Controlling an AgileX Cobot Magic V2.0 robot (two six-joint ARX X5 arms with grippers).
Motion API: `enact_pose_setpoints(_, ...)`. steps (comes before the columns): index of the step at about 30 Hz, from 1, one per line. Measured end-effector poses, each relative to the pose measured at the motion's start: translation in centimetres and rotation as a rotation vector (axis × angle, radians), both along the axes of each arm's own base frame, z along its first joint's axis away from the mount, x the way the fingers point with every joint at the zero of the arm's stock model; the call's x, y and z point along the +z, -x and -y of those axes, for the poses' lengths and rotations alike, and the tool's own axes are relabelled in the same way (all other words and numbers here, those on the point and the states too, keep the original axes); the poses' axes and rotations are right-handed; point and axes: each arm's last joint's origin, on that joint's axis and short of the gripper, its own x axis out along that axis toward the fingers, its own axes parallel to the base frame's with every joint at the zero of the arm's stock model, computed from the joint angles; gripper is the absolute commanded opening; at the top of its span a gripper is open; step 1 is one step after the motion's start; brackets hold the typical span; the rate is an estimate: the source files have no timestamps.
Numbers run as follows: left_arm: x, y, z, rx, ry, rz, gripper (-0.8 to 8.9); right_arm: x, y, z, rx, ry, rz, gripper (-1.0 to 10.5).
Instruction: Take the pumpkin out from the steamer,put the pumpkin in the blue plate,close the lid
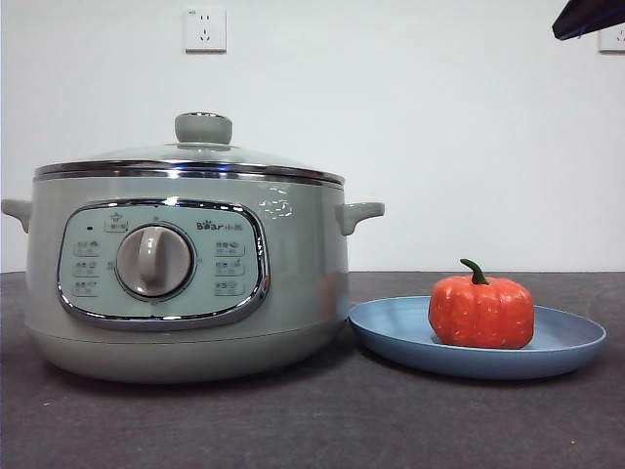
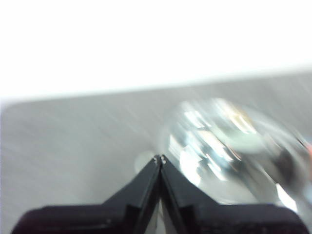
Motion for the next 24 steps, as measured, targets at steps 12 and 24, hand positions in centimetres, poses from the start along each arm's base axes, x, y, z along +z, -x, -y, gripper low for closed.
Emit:
enact_pose_setpoints(12,-9.9,-4.0,-1.0,0.227,-0.001,0.002,-0.03,0.0,0.0,0.0,0.0,0.0,0.0,-0.2)
enact_pose_setpoints(24,-16.3,-5.7,-1.0,0.207,-0.003,-0.069,-0.03,0.0,0.0,0.0,0.0,0.0,0.0,-0.2)
